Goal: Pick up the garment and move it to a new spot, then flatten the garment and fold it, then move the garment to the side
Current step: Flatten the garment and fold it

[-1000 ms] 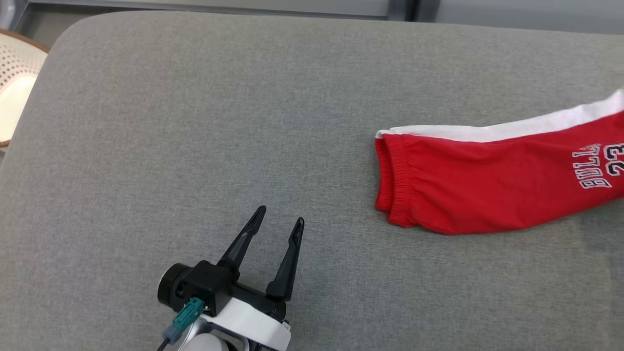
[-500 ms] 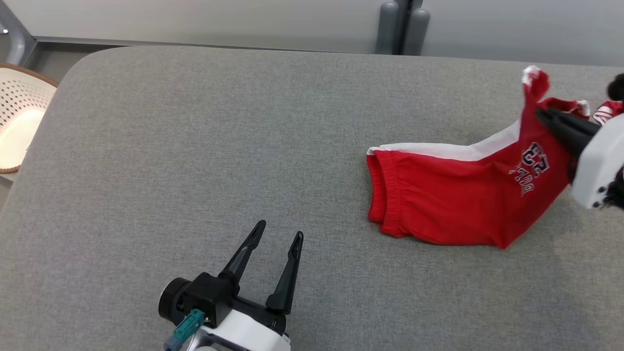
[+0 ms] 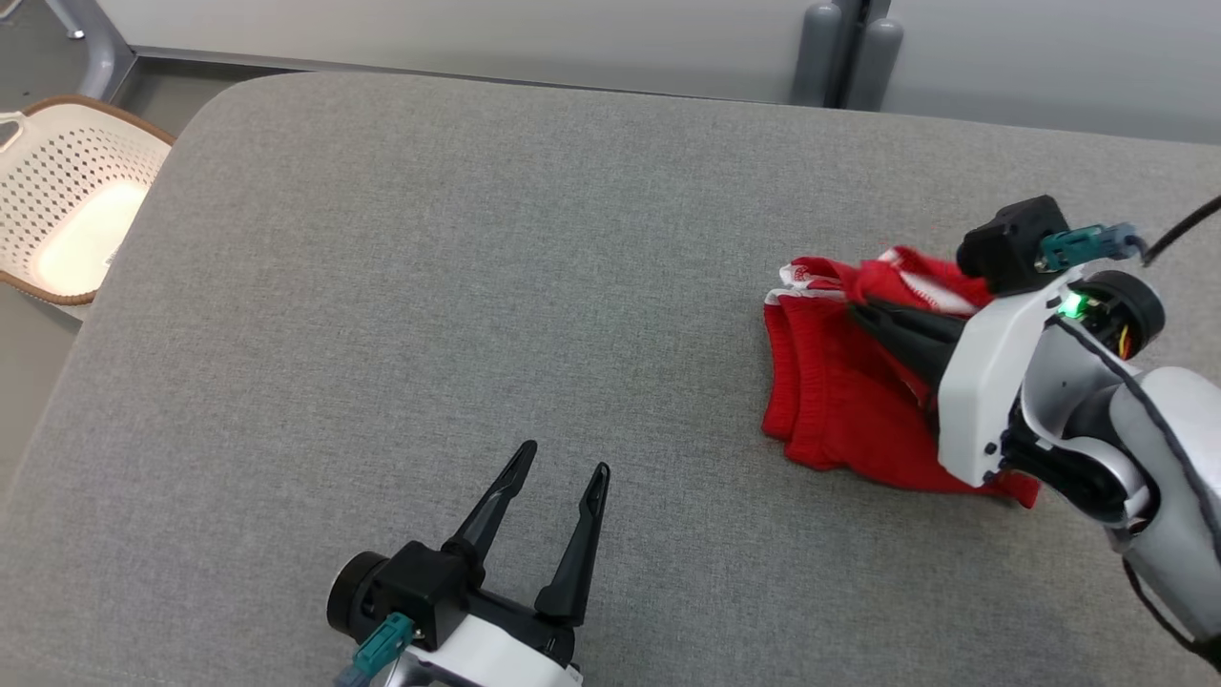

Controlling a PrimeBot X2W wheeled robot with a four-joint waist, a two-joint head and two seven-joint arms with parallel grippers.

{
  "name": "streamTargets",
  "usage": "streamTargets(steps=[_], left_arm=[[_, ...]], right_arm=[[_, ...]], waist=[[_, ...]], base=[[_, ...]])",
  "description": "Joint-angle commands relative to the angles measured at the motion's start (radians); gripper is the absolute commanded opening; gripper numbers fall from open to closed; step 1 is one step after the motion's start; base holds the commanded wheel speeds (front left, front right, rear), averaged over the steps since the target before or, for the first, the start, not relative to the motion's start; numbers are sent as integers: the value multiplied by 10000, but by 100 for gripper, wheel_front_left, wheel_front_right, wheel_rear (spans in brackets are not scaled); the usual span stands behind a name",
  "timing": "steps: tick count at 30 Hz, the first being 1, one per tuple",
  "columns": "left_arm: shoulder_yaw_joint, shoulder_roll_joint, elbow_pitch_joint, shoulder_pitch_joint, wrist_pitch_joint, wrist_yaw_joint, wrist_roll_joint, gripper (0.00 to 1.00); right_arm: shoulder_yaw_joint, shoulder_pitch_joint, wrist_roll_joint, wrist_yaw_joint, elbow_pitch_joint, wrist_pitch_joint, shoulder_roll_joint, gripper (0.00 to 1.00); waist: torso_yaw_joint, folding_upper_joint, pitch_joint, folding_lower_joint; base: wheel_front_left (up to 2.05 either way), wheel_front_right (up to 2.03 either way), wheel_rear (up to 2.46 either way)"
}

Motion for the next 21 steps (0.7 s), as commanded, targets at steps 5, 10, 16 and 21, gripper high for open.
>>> streamTargets(steps=[5,10,16,21], left_arm=[[-12,-39,70,-150,-53,-71,-18,100],[20,-79,205,-131,-66,-82,-58,100],[105,-69,193,-96,-74,-5,63,100],[319,-27,-67,104,-70,109,258,100]], right_arm=[[496,-29,89,-8,231,-270,664,0],[882,51,238,-8,320,-688,1042,100],[136,302,73,-9,-20,-2277,616,100],[-1819,1272,-1066,-6,278,-4108,-61,100]], waist=[[154,0,139,0],[100,0,96,0],[-79,0,-85,0],[-396,0,-313,0]], base=[[0,0,0],[0,0,0],[0,0,0],[0,0,0]])
